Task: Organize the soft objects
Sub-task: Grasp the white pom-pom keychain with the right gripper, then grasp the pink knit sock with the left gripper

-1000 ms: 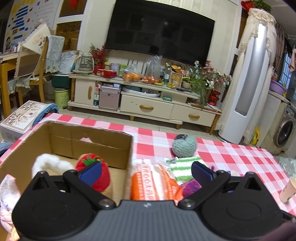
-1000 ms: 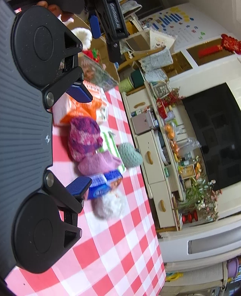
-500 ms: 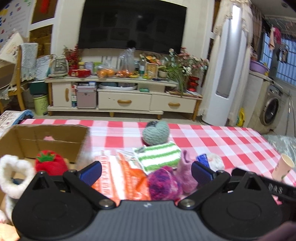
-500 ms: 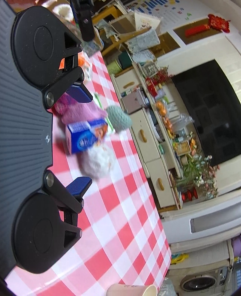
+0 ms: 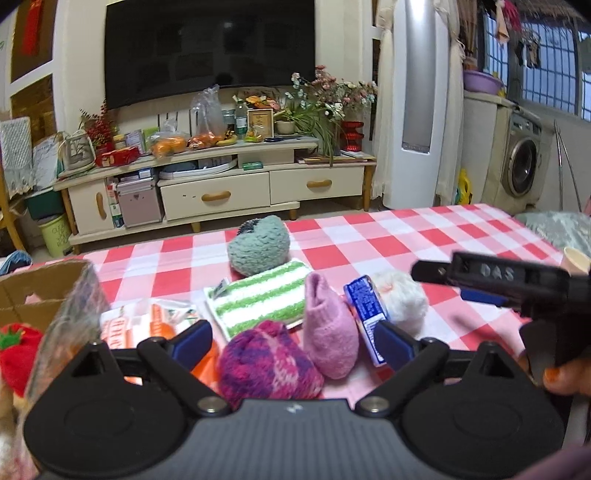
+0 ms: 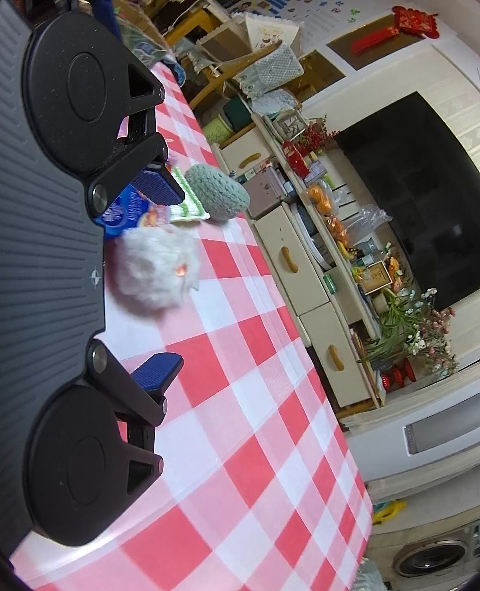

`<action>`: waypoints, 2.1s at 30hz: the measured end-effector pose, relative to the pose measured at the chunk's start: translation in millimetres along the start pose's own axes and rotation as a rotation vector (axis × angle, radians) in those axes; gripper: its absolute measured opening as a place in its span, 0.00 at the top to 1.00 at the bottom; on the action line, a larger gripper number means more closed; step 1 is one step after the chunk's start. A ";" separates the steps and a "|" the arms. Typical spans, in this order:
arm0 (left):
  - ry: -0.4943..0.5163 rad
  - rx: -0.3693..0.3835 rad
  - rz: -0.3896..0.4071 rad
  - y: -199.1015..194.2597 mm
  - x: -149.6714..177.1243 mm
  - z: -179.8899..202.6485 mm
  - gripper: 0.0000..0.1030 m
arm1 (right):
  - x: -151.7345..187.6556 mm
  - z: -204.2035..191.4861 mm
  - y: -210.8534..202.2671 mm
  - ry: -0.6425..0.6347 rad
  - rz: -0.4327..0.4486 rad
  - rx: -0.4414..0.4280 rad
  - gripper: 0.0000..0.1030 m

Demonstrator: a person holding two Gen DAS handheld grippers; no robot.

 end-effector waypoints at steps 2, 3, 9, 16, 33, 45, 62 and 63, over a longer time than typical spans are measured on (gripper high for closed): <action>0.019 -0.004 -0.002 5.6 -1.1 4.3 0.11 | -2.0 -1.4 8.5 0.008 -0.007 -0.010 0.00; 0.030 -0.007 0.000 8.3 -1.9 7.5 0.11 | -3.4 -1.7 14.2 0.008 -0.013 -0.012 0.00; 0.106 -0.005 0.002 26.5 -6.9 20.5 0.18 | -4.6 -1.9 32.6 -0.015 -0.056 -0.021 0.00; 0.103 0.020 0.000 45.7 -8.4 19.4 0.32 | -0.4 -3.9 38.8 -0.036 -0.113 -0.049 0.00; 0.050 0.090 -0.074 61.1 4.9 35.8 0.63 | 6.5 -2.9 35.4 -0.165 -0.147 -0.046 0.39; 0.021 0.140 -0.101 34.4 20.3 51.2 0.64 | 10.5 11.3 13.5 -0.169 -0.177 -0.041 0.41; -0.038 0.213 -0.114 -5.7 39.3 53.9 0.64 | 30.8 34.4 -20.3 -0.005 -0.184 -0.031 0.42; -0.040 0.217 -0.112 -8.2 39.5 53.6 0.64 | 32.4 34.5 -22.8 -0.002 -0.182 -0.027 0.42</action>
Point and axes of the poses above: each gripper's, at about its wrist camera, not at the fingertips, and y roughly the way its jaws point, z to its right, x to its underside, the point moved 9 cm from there along y, roughly the way its jaws point, and after that the axes turned 12 degrees about y, right-handed, at the moved point
